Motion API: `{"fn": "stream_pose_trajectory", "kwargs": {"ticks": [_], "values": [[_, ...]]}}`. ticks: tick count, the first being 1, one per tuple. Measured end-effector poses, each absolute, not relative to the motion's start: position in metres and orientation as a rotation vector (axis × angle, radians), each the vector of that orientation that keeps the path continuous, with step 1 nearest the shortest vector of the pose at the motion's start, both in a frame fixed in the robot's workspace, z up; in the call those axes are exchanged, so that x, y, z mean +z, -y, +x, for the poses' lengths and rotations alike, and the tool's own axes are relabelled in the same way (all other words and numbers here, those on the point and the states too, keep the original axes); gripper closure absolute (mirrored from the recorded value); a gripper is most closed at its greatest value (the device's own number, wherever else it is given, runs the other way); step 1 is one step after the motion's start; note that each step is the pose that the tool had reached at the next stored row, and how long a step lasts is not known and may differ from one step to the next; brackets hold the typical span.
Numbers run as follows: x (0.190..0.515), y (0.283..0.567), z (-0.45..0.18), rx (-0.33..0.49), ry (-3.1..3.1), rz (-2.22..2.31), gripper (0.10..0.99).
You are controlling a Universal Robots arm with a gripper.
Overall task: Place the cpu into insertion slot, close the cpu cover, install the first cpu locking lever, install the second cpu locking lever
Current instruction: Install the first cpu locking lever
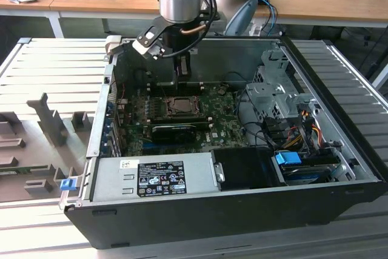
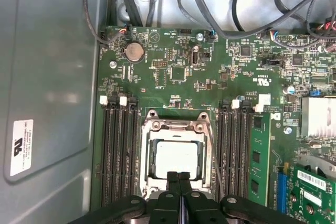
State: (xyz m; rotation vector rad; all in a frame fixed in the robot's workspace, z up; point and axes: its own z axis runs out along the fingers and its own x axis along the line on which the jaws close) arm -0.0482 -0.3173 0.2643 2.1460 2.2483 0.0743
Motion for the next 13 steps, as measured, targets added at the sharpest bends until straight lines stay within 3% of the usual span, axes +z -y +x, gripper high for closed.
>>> {"fn": "stream_pose_trajectory", "kwargs": {"ticks": [13], "values": [[0.2643,0.3174,-0.0483,0.075,-2.376,2.006,0.980]]}}
